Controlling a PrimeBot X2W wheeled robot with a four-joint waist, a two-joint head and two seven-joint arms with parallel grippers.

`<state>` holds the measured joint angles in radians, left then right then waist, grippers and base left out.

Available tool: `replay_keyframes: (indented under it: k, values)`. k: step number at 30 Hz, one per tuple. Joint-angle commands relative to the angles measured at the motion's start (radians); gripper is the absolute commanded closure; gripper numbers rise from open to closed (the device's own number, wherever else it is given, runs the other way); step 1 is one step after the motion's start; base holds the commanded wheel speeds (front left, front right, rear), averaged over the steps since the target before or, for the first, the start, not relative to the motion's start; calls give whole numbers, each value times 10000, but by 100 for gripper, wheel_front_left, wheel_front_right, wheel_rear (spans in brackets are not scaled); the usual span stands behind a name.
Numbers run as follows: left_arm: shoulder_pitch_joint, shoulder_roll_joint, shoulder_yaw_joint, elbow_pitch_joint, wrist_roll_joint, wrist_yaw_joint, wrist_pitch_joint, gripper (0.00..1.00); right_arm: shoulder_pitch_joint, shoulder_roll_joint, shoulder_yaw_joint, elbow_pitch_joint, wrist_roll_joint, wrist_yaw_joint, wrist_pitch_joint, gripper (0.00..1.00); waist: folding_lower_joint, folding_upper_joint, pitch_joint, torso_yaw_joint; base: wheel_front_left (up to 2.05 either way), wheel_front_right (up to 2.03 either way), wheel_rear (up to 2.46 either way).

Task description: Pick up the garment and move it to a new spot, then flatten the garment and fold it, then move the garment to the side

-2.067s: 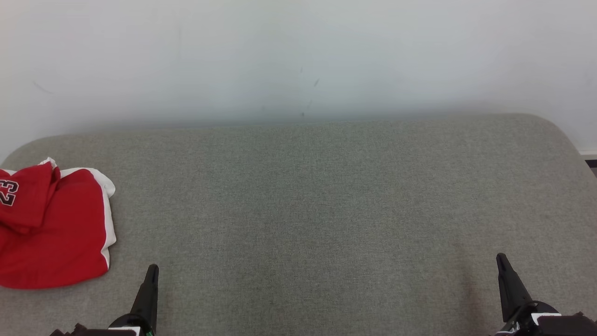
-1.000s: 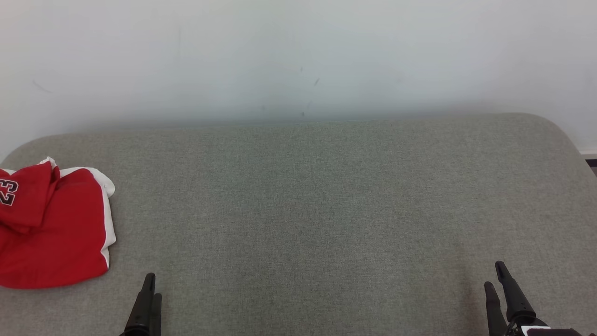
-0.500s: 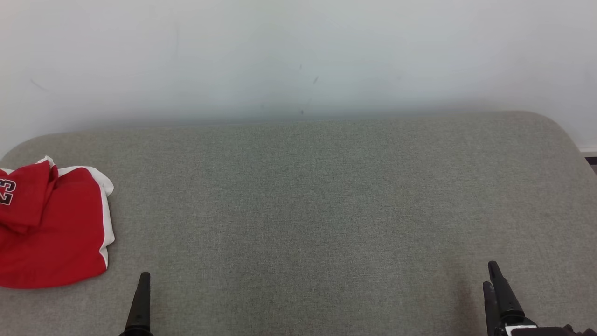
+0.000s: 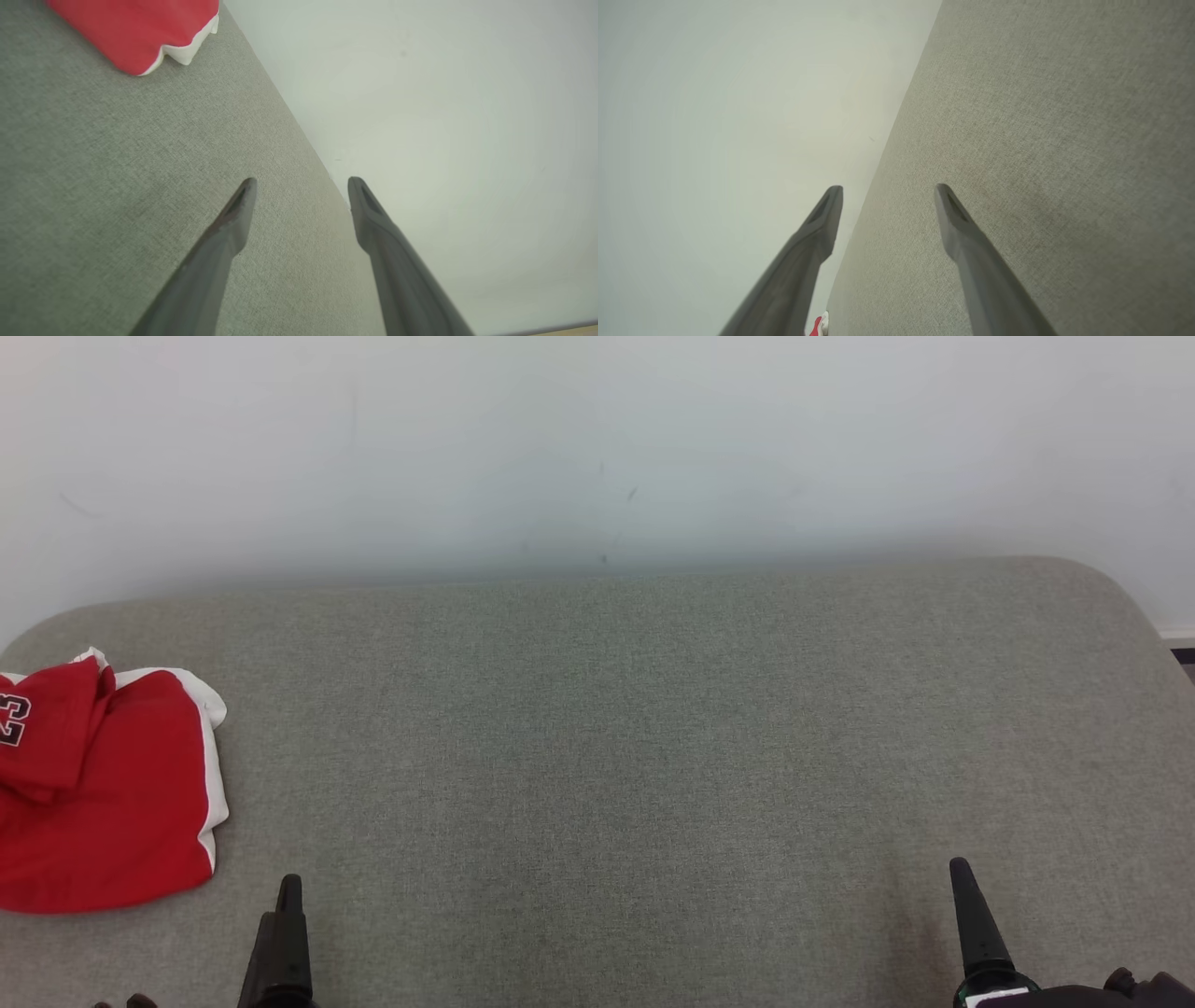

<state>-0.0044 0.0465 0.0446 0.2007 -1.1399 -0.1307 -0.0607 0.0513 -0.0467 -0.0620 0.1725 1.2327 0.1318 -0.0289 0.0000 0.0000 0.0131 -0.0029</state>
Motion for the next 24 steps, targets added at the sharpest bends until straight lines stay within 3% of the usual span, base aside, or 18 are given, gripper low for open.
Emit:
replay_keyframes:
  k: [1,24]
  values:
    - [-61,29,20,-189,635,0,-111,0,-114,-34,82,-106,-464,-6,-128,0,0,0,-1,4,0,0,0]
    - [136,38,-497,-525,5193,375,-782,0,0,-39,386,-193,-4997,-10,-908,0,0,0,17,32,0,0,0]
